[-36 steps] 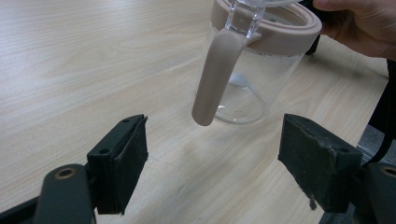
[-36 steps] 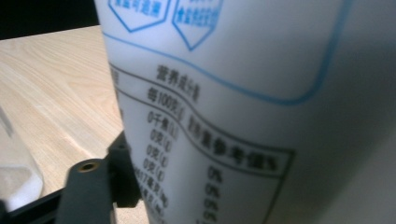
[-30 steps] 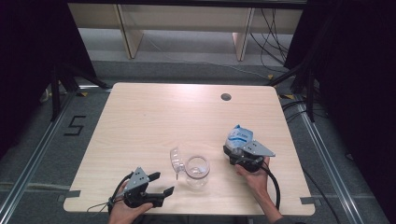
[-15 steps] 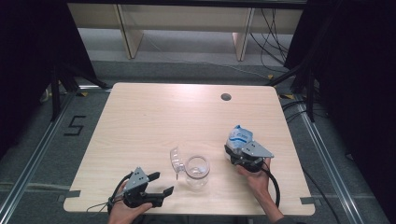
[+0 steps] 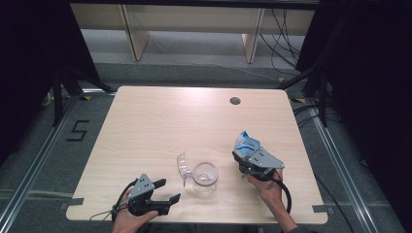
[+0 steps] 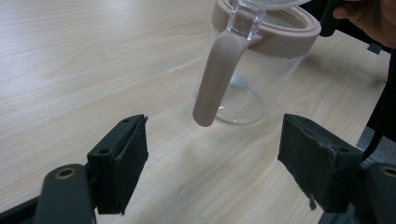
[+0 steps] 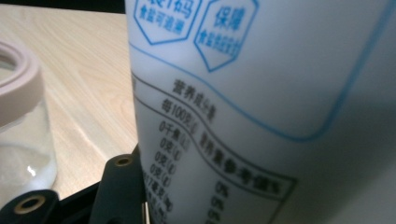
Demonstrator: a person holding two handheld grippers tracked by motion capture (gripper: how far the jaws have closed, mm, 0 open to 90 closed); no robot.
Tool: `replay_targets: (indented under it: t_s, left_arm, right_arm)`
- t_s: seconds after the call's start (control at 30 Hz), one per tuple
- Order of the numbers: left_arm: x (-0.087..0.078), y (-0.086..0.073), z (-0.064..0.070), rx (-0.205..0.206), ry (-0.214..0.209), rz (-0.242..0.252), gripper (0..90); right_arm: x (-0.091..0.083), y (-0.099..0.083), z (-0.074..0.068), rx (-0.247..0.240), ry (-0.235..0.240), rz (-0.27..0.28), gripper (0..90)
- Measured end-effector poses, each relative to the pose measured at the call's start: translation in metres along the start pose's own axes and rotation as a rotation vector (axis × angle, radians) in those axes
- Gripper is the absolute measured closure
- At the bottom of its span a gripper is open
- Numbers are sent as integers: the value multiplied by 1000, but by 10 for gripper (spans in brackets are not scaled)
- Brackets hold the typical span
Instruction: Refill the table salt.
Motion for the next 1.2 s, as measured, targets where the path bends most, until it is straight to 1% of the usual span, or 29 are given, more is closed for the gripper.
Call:
replay_targets:
  t_s: [0.13,0.17,0.2,0.3,0.33,0.37,0.4,0.43,0.5,0.57,0.6,0.63,0.67,0.7,0.73,0.77,0.83,0.87,0.9,0.93,0.97,1.03,1.13,1.17,1.2]
  left_arm:
    - [0,0,0,-3,1,-2,232]
    - [0,0,0,-5,3,-1,232]
    - [-1,0,0,-1,5,-2,232]
    - [0,0,0,-5,1,0,232]
    - [-1,0,0,-3,6,-3,232]
    - [-1,0,0,-2,6,-4,232]
    - [-1,0,-1,-5,6,-2,232]
    - [0,0,-1,-7,-1,2,232]
    - [0,0,0,-6,0,0,232]
    - [0,0,-1,-6,0,2,232]
    - [0,0,-1,-5,1,0,232]
    - [0,0,-1,-5,1,-1,232]
    - [0,0,0,-4,1,-1,232]
    - [0,0,0,-4,0,0,232]
    - [0,0,-1,-5,1,1,231]
    - [0,0,-1,-6,4,-1,231]
    - [0,0,-1,-3,1,-3,232]
    - [0,0,-1,-2,1,-1,232]
    - [0,0,-1,-2,2,0,231]
    - [0,0,-1,-4,3,0,231]
    - [0,0,-1,-3,5,-1,231]
    - [0,0,-1,-1,5,-2,231]
    - [0,0,-1,2,5,-1,232]
    - [0,0,0,3,2,2,231]
    - [0,0,0,3,7,2,232]
  right_arm:
    - [-5,7,-5,-55,-1,13,491]
    - [-6,8,-7,-70,5,13,491]
    - [-7,10,-8,-84,3,18,491]
    - [-10,13,-12,-101,9,16,492]
    - [-10,14,-13,-111,2,21,492]
    - [-11,15,-15,-109,8,15,492]
    - [-12,15,-15,-126,7,17,492]
    - [-12,16,-17,-125,6,15,492]
    - [-13,17,-19,-142,9,12,492]
    - [-14,19,-21,-150,10,15,492]
    - [-15,20,-21,-170,4,15,492]
    - [-16,20,-22,-168,6,8,492]
    - [-16,21,-22,-195,-4,13,493]
    - [-18,21,-24,-197,1,2,493]
    - [-18,21,-23,-217,-6,9,492]
    - [-19,21,-25,-218,0,3,492]
    - [-20,22,-26,-259,-10,-3,493]
    - [-20,23,-26,-267,-10,-5,493]
    - [-21,23,-29,-262,-5,1,493]
    - [-21,24,-29,-273,-4,3,493]
    - [-21,24,-29,-299,-11,-5,494]
    - [-22,26,-30,-314,-15,-5,494]
    - [-23,27,-34,-315,-12,-3,494]
    - [-23,27,-32,-335,-20,-10,494]
    - [-23,27,-33,-337,-20,-11,494]
Point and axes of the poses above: each handheld gripper's, and its own axes: x roughly forward along the jaws, y roughly out of its top, z roughly to its right, the point moved 6 cm from there along x, roughly forward along the jaws, and after that the axes turned 1 degree about y, right-handed, at the moved point
